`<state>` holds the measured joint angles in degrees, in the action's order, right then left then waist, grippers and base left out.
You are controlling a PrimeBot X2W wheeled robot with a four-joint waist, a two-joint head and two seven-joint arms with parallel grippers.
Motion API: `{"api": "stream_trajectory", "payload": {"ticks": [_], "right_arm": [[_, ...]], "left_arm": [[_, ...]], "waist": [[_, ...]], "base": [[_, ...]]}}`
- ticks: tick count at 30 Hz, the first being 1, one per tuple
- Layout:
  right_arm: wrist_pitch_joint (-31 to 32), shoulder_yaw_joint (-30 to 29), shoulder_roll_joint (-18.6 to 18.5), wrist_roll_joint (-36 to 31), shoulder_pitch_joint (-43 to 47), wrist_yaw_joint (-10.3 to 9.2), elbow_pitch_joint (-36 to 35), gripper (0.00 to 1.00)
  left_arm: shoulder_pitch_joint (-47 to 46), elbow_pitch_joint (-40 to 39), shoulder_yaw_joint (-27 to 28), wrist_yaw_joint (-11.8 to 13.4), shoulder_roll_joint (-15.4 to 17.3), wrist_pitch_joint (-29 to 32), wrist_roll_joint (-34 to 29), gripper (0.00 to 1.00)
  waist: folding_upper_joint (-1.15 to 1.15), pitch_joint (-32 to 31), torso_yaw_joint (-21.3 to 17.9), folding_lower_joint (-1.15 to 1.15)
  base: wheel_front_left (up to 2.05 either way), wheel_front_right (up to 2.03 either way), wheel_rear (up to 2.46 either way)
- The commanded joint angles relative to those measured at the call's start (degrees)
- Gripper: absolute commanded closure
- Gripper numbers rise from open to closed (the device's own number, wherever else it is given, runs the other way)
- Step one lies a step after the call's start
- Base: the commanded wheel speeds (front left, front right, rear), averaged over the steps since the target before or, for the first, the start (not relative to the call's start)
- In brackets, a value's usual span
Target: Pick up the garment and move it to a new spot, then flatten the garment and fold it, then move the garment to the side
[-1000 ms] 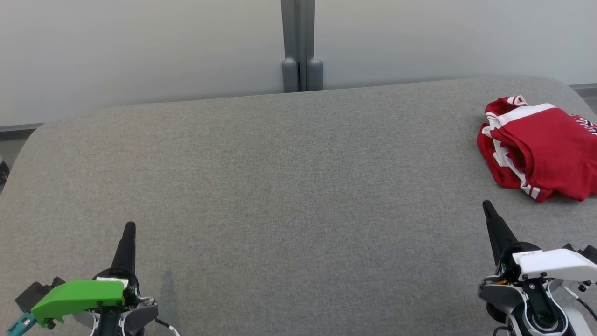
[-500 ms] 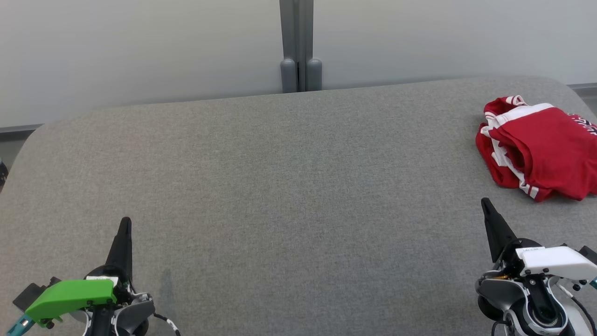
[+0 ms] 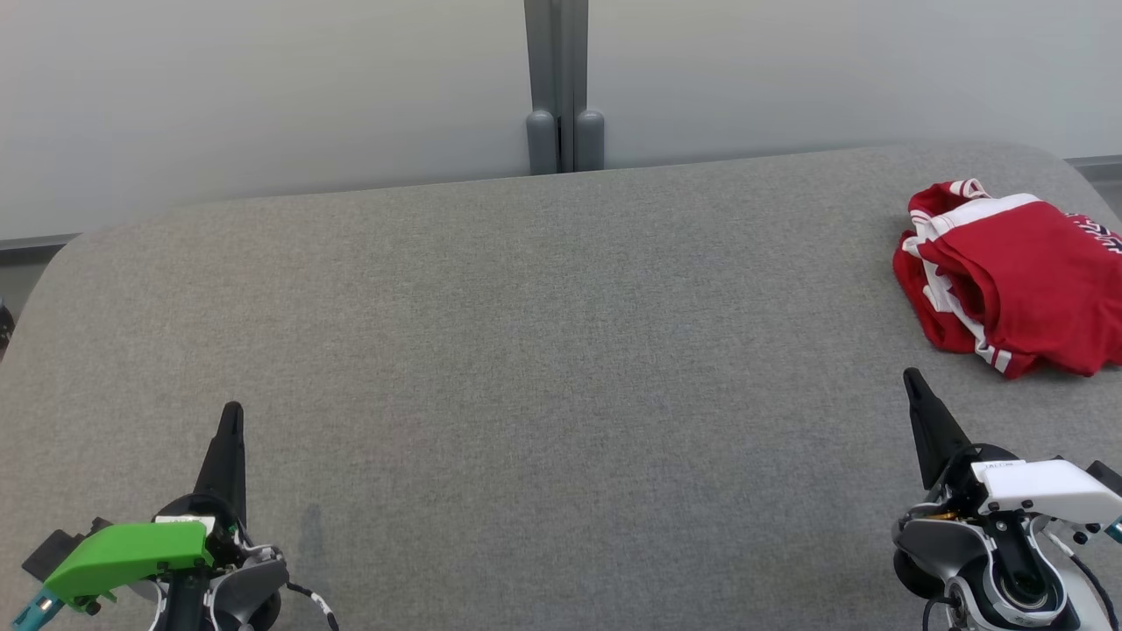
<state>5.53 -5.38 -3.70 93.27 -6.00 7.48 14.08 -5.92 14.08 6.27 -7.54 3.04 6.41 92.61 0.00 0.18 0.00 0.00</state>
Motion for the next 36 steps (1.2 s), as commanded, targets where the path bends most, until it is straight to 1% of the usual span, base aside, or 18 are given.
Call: {"api": "stream_trajectory", "payload": {"ticks": [1, 36], "right_arm": [[0.26, -0.17, 0.12, 0.02, -0.37, 0.02, 0.10, 1.00], [0.53, -0.57, 0.36, -0.46, -0.43, 0.02, 0.12, 1.00]], "left_arm": [[-0.55, -0.05, 0.25, -0.13, 0.05, 0.02, 0.04, 1.00], [-0.57, -0.06, 0.37, -0.13, -0.07, 0.16, -0.15, 1.00]], "waist": [[0.00, 0.00, 0.00, 0.00], [0.00, 0.00, 0.00, 0.00]], "base": [[0.00, 0.00, 0.00], [0.00, 0.00, 0.00]]}}
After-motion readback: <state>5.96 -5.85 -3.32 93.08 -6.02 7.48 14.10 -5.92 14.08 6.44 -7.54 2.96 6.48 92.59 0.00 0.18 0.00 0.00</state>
